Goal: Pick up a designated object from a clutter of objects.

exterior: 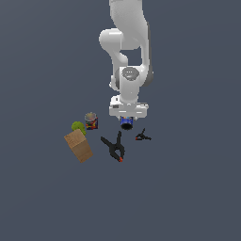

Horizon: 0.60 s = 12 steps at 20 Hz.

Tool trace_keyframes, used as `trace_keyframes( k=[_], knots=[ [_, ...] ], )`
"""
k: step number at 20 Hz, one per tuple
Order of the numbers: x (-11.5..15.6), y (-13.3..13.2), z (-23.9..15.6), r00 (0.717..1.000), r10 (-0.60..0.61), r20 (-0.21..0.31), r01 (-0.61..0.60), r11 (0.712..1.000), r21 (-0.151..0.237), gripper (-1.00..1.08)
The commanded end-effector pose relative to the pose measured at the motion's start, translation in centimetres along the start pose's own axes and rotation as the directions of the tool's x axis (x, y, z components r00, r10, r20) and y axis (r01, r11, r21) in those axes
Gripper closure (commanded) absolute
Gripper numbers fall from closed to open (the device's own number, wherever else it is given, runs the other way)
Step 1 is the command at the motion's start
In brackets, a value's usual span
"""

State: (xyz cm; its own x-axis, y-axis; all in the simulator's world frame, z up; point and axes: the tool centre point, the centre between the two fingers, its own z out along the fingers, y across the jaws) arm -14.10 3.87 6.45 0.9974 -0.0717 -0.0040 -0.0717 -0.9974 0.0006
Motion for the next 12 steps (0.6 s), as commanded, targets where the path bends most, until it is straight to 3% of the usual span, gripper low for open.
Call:
trace_keyframes(
  k=[1, 12],
  knots=[
    [0.3, 0.4, -1.1, 1.000, 0.000, -0.004, 0.000, 1.000, 0.001, 1.08],
    [1.4, 3.4, -8.5, 1.000, 0.000, -0.003, 0.000, 1.000, 0.004, 1.08]
  ],
)
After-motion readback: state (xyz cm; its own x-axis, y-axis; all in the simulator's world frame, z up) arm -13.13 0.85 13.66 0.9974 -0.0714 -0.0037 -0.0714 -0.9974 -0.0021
